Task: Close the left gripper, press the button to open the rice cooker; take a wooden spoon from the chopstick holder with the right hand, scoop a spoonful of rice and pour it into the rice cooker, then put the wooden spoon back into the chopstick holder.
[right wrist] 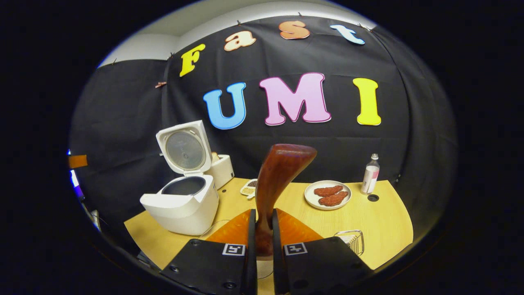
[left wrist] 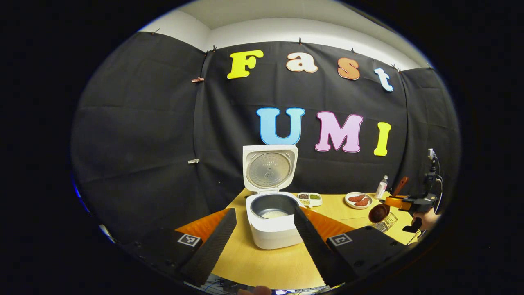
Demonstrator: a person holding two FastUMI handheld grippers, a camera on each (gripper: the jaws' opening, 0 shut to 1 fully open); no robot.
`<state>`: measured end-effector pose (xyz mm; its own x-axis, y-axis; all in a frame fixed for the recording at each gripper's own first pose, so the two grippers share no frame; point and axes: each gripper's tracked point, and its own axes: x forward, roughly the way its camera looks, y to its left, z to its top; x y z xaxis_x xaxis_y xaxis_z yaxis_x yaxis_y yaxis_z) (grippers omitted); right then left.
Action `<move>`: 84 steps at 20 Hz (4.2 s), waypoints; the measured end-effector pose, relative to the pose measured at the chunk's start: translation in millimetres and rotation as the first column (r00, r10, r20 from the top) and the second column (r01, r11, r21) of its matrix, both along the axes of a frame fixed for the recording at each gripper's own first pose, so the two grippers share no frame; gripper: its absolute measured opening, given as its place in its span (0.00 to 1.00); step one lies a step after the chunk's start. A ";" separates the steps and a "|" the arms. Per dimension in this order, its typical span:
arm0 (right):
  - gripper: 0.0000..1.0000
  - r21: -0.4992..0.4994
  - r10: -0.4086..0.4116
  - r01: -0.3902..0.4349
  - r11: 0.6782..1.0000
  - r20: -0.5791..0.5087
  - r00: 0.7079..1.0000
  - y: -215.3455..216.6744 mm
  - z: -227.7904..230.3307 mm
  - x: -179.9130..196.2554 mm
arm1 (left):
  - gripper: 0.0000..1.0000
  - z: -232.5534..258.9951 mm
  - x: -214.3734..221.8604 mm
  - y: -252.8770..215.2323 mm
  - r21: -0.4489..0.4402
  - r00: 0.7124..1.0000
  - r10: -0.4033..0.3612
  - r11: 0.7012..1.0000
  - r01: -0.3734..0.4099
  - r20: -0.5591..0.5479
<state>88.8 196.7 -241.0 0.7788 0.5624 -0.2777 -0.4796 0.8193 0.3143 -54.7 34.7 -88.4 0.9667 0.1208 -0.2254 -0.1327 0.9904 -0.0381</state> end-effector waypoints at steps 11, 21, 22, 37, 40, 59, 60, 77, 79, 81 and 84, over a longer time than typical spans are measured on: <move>0.20 -0.291 -0.018 0.001 0.957 -0.056 0.998 50.8 -75.8 -9.1 | 0.98 -24.9 12.2 44.5 -0.026 0.998 -0.057 0.998 0.057 -0.025; 0.16 -0.536 0.060 -0.099 0.838 -0.090 0.994 58.6 -112.3 -24.5 | 0.97 -37.7 26.3 68.6 -0.076 0.999 -0.046 0.996 0.045 -0.007; 0.20 -0.531 0.041 -0.093 0.842 -0.110 0.993 57.8 -115.4 -27.7 | 0.97 -38.2 26.0 70.4 -0.073 0.999 -0.044 0.996 0.044 -0.006; 0.20 -0.003 -0.183 0.200 0.980 -0.421 0.888 112.9 -118.5 -23.6 | 0.95 -46.3 9.5 92.2 -0.072 1.000 0.017 0.997 -0.019 -0.022; 0.20 0.141 -0.189 0.288 0.947 -0.479 0.857 108.8 -113.7 -17.2 | 0.95 -45.3 7.4 91.1 -0.059 1.000 0.022 0.998 -0.023 -0.023; 0.11 0.380 -0.219 0.496 0.781 -0.577 0.787 21.1 -69.7 -6.5 | 0.95 -32.2 5.9 71.8 -0.053 1.000 0.009 0.999 -0.009 0.003; 0.11 0.389 -0.223 0.508 0.768 -0.581 0.782 18.9 -64.8 -4.4 | 0.95 -32.0 6.8 72.0 -0.051 1.000 0.008 0.999 -0.008 0.003; 0.11 0.554 -0.135 0.456 0.696 -0.523 0.842 87.1 115.8 45.7 | 0.95 -51.1 15.9 86.3 -0.088 1.000 -0.002 0.996 0.001 -0.020; 0.10 0.582 -0.102 0.442 0.683 -0.523 0.846 114.4 129.0 53.6 | 0.95 -53.0 14.0 90.3 -0.093 1.000 0.002 0.996 -0.004 -0.022; 0.10 0.590 -0.079 0.420 0.689 -0.515 0.853 144.4 136.7 59.5 | 0.95 -56.1 13.1 97.4 -0.090 1.000 0.013 0.996 -0.016 -0.027; 0.11 0.594 -0.047 0.389 0.705 -0.508 0.860 189.9 141.9 63.6 | 0.95 -59.0 11.6 106.7 -0.083 0.999 0.029 0.996 -0.032 -0.036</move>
